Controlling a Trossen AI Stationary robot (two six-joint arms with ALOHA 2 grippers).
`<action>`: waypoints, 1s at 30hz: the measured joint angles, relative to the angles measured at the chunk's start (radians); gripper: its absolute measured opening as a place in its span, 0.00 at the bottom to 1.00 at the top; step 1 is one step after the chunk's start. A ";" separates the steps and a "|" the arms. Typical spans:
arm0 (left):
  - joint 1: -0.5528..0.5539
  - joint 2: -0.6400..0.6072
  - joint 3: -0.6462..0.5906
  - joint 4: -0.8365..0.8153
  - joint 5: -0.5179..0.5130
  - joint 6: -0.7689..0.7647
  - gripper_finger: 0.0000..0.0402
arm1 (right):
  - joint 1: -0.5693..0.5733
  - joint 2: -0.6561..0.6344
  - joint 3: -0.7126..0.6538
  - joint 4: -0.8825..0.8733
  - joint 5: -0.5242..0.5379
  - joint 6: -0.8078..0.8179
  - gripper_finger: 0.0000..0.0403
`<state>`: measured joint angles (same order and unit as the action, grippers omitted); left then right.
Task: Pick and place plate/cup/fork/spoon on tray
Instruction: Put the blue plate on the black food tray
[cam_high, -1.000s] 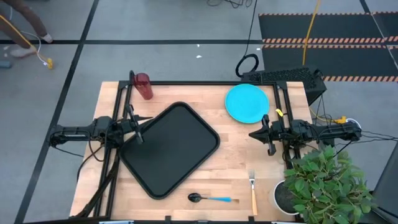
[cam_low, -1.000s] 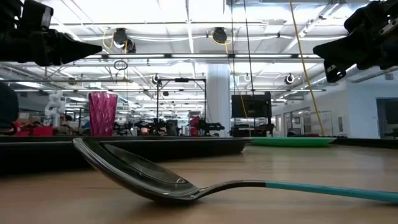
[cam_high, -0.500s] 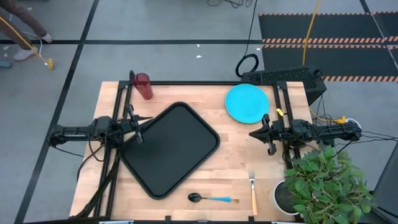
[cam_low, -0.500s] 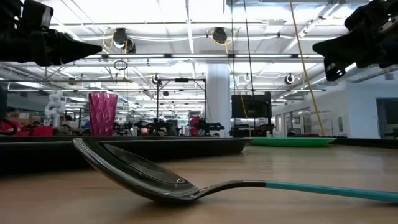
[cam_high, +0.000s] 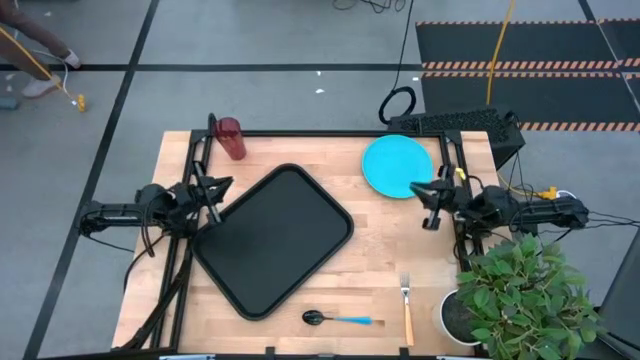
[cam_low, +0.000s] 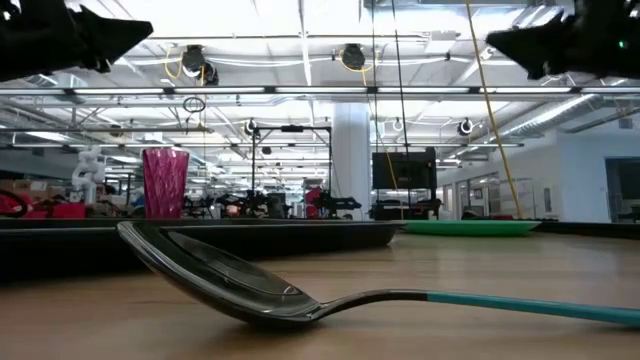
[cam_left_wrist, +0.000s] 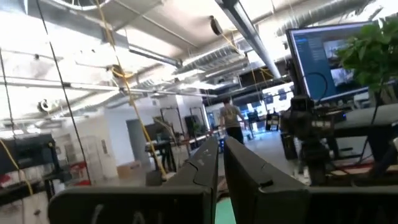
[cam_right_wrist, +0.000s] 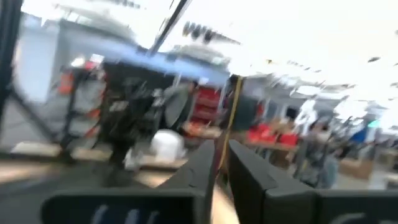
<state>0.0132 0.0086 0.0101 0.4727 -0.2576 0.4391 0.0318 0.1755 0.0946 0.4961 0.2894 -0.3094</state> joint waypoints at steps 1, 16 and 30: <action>0.000 0.000 0.000 0.025 0.002 0.046 0.08 | -0.009 0.033 0.003 0.042 0.000 -0.003 0.14; 0.000 0.071 0.064 0.049 -0.218 0.187 0.08 | -0.147 0.805 0.411 -0.003 0.051 0.088 0.41; 0.000 0.324 0.226 -0.257 -0.383 -0.049 0.08 | -0.264 1.113 0.719 -0.610 -0.002 0.169 0.41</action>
<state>0.0135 0.3327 0.2358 0.2161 -0.6406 0.3896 -0.2319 1.2881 0.8137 -0.1138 0.2871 -0.1406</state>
